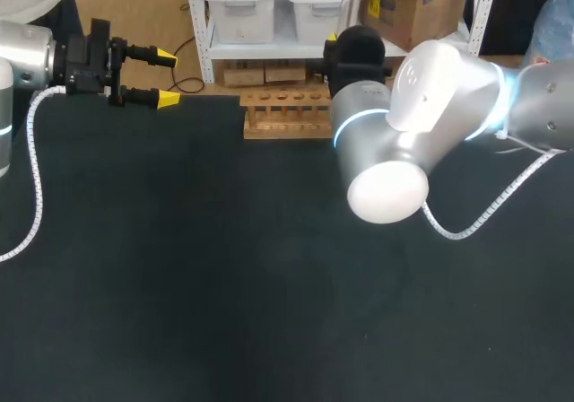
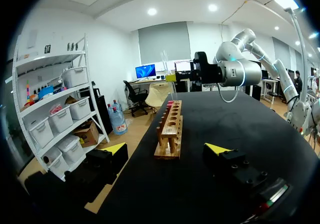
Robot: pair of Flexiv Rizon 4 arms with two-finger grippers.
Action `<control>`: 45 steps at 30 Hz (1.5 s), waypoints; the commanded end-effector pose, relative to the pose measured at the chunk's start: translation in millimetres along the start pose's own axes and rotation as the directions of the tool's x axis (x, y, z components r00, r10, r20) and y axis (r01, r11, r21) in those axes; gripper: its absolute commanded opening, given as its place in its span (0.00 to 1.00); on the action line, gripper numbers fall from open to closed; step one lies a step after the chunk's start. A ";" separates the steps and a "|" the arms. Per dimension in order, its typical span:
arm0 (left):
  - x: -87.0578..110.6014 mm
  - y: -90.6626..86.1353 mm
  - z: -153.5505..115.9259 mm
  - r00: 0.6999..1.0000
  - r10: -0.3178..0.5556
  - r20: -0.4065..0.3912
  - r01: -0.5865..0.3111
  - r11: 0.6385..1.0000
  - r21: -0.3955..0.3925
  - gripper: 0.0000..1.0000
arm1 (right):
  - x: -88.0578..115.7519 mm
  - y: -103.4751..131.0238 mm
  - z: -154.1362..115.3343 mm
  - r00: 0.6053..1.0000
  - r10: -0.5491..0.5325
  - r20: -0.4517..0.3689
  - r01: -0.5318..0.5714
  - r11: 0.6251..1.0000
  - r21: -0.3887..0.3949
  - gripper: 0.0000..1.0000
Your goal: Grasp the test tube, adjust it, and insert it.
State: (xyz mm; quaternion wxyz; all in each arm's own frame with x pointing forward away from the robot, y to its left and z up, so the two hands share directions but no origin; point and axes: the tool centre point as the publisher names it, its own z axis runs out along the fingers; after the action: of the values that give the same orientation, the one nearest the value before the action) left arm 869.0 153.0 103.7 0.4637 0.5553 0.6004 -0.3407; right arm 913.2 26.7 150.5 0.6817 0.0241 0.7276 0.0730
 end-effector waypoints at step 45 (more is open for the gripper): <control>1.0 0.8 0.2 1.000 0.002 0.001 -0.002 1.000 0.001 1.00 | 43.7 -4.4 6.2 0.999 0.043 -0.028 -0.044 0.998 -0.035 0.00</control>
State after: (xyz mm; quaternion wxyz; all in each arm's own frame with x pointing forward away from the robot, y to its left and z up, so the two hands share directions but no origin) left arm 869.0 153.0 103.7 0.4637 0.5553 0.6004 -0.3407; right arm 916.5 31.5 113.7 0.6671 0.0366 0.7389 0.0870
